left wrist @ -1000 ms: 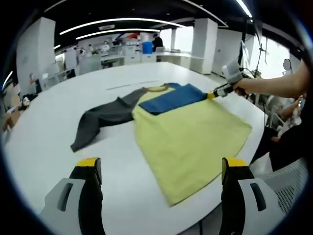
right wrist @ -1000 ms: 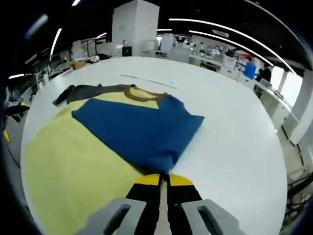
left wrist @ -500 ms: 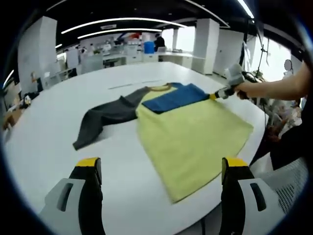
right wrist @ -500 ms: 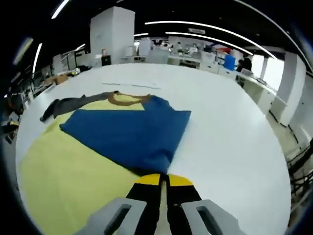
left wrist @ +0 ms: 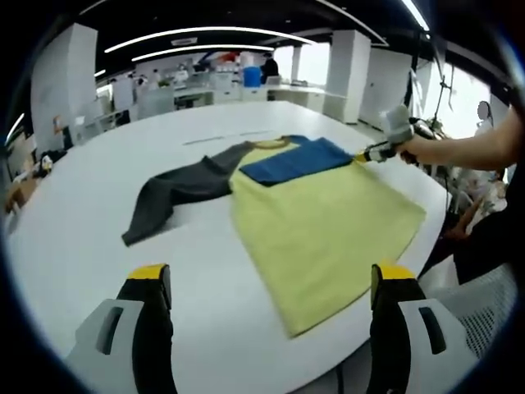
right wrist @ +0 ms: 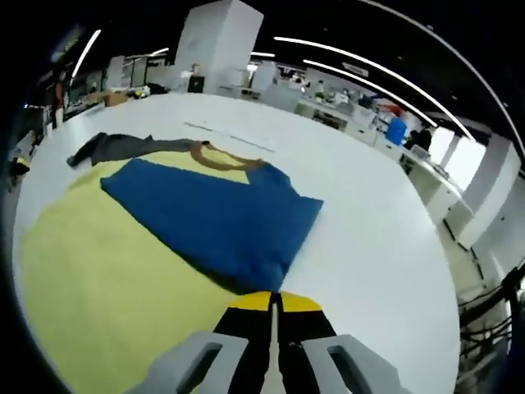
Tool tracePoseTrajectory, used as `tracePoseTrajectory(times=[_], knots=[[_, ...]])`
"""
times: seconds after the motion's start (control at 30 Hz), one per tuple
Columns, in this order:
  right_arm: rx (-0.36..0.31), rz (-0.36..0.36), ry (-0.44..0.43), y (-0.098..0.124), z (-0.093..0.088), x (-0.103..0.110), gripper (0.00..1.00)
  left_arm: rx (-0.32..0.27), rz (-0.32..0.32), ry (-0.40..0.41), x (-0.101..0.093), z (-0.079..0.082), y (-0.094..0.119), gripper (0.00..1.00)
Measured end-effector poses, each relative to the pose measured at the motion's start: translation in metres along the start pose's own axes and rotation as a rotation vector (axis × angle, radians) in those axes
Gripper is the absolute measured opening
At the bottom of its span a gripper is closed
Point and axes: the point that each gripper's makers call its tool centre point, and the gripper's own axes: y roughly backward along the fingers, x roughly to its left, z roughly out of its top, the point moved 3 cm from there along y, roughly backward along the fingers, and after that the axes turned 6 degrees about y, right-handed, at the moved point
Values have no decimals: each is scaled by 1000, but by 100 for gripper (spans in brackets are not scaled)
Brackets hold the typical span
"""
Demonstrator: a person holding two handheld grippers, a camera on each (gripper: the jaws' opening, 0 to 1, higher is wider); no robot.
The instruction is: Fold the garment on the visible template until the final outline fits inside the template.
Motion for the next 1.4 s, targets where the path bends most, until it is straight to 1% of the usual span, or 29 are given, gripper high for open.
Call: tracePoseTrajectory(times=[0.03,0.1,0.17,0.27,0.33,0.37,0.47,0.5,0.57,0.7,0.77,0.8,0.93,1.07,1.1,1.17,1.4], knots=[[-17,-6,-35,0,0,0,0,1,1,0,0,0,0,98],[-42,-14,-15,1,5,-3,0,1,1,1,1,0,0,97],[-40,-10,-9,0,6,-3,0,1,-1,1,0,0,0,97],[-36,-6,-30,1,5,-5,0,10,0,-5,1,-1,-1,97],[-17,0,-80,4,4,-4,0,9,-3,-2,0,0,-1,97],[-22,4,-89,4,4,-5,0,7,-3,-2,0,0,-1,97],[-39,18,-135,7,6,-3,0,8,-1,-5,0,0,0,97],[-44,26,-177,8,7,-3,1,9,0,-4,0,-1,0,97],[-76,33,-206,11,12,-5,2,11,2,-4,1,-1,1,97],[-84,45,-205,10,15,-5,9,11,5,-5,1,-2,1,97],[-71,57,-221,6,12,-4,11,-11,9,-8,1,2,1,97],[-72,58,-231,5,11,-3,10,-19,8,-12,1,3,2,98],[-69,58,-224,2,11,0,5,-13,16,-36,2,4,3,98],[-61,39,-201,3,12,0,2,-11,17,-36,2,4,2,98],[-56,30,-207,3,11,0,0,-12,17,-37,2,5,2,98],[-50,16,-241,3,10,-1,0,-9,18,-38,3,4,2,98],[-33,30,-199,2,9,-6,0,-5,19,-49,4,5,1,98]])
